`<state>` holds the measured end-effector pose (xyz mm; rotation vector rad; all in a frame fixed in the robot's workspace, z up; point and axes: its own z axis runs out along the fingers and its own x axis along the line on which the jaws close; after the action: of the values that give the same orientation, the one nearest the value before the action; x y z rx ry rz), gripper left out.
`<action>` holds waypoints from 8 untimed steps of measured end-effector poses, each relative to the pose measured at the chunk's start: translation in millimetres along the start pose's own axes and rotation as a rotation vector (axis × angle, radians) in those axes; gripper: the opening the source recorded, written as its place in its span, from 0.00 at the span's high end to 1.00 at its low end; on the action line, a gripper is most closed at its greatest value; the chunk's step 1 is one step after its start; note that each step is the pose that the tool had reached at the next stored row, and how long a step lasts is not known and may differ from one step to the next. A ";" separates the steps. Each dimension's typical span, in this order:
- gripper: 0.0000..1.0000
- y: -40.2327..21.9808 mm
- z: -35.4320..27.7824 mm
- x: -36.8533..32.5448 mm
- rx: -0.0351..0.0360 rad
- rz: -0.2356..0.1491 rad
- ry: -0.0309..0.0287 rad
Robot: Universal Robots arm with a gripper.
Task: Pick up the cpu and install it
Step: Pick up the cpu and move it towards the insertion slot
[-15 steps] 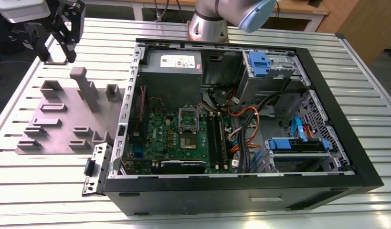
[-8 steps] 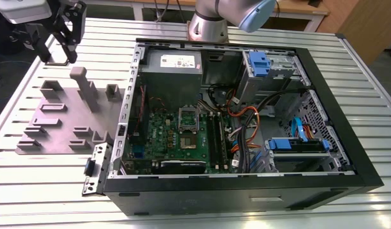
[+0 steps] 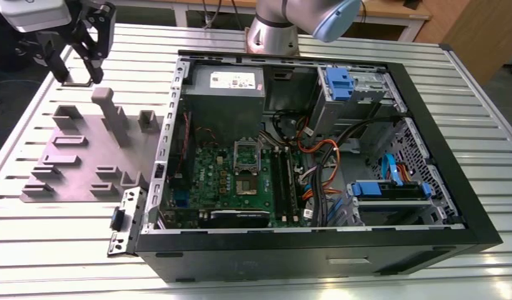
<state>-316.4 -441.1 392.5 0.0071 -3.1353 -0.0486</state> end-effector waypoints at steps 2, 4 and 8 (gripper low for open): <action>0.53 0.0 0.0 -4.6 0.0001 0.000 0.0003; 0.53 0.0 0.0 -8.6 -0.0001 0.000 0.0004; 0.53 0.0 0.0 -15.1 -0.0001 0.000 0.0004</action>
<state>-301.4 -441.1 392.4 0.0071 -3.1349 -0.0487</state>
